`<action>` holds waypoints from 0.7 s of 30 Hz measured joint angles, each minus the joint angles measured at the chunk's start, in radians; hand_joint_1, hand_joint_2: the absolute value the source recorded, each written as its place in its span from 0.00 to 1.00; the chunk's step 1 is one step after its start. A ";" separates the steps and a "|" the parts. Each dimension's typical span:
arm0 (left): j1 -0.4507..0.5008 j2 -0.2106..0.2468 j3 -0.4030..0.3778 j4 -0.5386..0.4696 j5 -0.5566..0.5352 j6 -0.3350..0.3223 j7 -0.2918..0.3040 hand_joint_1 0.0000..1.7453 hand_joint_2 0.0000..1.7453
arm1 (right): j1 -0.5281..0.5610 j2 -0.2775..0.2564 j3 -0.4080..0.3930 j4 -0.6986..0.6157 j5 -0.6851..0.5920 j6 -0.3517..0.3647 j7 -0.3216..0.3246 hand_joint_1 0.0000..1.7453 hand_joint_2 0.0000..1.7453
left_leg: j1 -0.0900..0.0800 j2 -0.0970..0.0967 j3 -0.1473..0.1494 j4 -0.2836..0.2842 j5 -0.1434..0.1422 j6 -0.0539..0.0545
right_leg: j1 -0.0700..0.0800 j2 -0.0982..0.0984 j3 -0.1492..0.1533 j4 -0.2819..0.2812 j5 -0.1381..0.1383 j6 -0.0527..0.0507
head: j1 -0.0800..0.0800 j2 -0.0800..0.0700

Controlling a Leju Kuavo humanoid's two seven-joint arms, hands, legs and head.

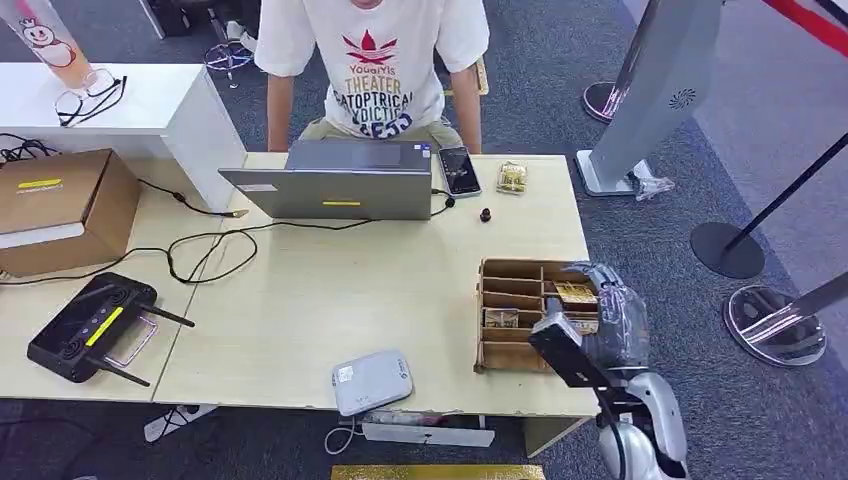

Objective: Pass the card to the sensor for recognition and then transmit it.

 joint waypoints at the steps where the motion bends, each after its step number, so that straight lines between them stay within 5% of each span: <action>1: 0.000 0.000 0.000 0.000 -0.001 0.000 0.000 0.00 0.00 | 0.004 0.000 -0.002 0.000 0.000 0.000 0.000 0.46 1.00 | 0.000 0.000 0.000 0.000 0.000 0.000 | 0.000 0.000 0.000 0.000 0.000 0.000 | 0.000 0.000; 21: 0.003 0.003 0.000 0.000 0.000 0.004 0.007 0.00 0.00 | 0.028 0.008 -0.045 0.047 -0.021 0.003 -0.010 0.50 1.00 | 0.000 0.000 0.000 0.000 0.000 0.000 | 0.000 0.000 0.000 0.000 0.000 0.000 | 0.000 0.000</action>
